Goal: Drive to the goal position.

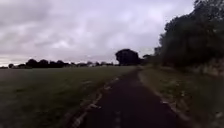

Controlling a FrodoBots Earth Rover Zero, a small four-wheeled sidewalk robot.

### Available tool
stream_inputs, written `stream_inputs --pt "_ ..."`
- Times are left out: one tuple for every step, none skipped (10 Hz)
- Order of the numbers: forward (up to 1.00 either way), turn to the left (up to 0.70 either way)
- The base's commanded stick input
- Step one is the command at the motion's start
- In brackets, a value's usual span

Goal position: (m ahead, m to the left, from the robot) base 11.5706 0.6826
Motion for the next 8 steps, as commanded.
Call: stream_inputs --pt "0.85 -0.34" --pt "0.85 -0.34" --pt "0.85 -0.34" --pt "0.85 -0.34" --pt "0.85 0.0" --pt "0.85 0.0" --pt "0.85 0.0" --pt "0.85 0.0"
